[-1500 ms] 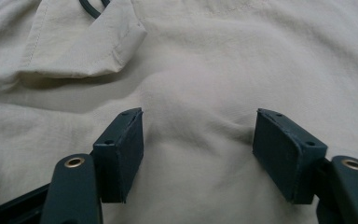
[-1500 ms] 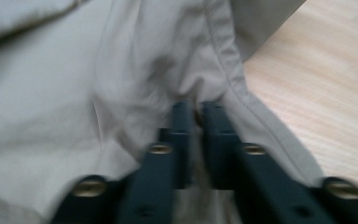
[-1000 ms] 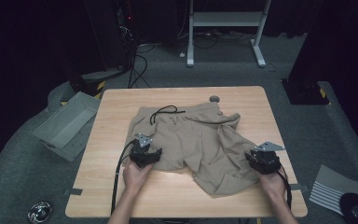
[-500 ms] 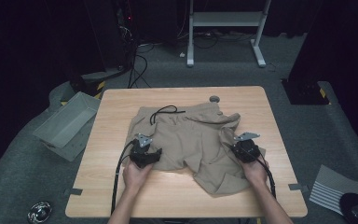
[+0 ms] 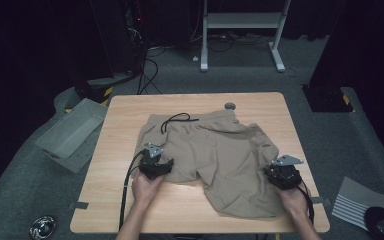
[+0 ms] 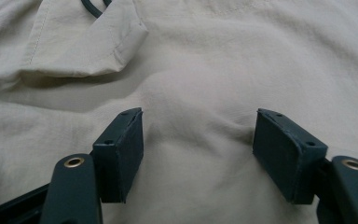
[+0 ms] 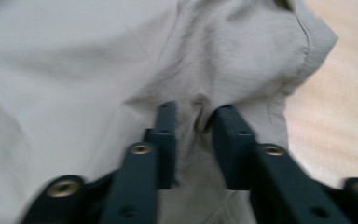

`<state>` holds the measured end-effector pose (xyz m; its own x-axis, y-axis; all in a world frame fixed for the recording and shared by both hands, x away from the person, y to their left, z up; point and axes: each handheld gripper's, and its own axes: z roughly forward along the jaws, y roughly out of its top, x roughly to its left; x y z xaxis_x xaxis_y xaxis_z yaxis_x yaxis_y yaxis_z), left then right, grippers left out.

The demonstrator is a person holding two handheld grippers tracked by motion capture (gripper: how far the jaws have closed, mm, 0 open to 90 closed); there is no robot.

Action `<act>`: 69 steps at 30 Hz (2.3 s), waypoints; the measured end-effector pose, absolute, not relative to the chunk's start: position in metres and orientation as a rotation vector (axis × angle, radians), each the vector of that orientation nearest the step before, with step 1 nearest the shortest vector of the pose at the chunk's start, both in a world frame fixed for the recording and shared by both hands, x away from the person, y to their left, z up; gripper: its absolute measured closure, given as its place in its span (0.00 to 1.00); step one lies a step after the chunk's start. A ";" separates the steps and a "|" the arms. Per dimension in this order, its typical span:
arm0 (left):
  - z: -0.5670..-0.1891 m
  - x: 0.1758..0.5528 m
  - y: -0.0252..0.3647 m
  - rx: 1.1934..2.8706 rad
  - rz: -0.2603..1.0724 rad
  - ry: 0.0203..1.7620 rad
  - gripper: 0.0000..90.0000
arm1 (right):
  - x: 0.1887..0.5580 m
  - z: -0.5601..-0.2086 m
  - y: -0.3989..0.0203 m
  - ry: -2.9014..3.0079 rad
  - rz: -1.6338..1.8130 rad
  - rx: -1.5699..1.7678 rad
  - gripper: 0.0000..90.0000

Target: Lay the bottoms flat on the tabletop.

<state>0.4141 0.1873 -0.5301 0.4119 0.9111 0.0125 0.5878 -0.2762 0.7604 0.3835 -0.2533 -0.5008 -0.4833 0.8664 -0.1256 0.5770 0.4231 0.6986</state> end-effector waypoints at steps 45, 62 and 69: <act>-0.530 0.413 0.187 1.978 0.610 1.277 0.37 | 0.417 -0.506 -0.232 2.315 0.760 1.234 0.66; -0.530 0.412 0.186 1.973 0.613 1.288 0.37 | 0.511 -0.504 -0.188 2.272 0.856 1.289 0.71; -0.530 0.412 0.186 1.974 0.614 1.288 0.37 | 0.513 -0.513 -0.189 2.288 0.814 1.237 0.78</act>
<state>0.4121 0.1860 -0.5301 0.3957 0.9182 0.0168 0.5911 -0.2687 0.7605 0.5127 -0.1887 -0.5132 -0.5202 0.8503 -0.0794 0.6090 0.4345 0.6636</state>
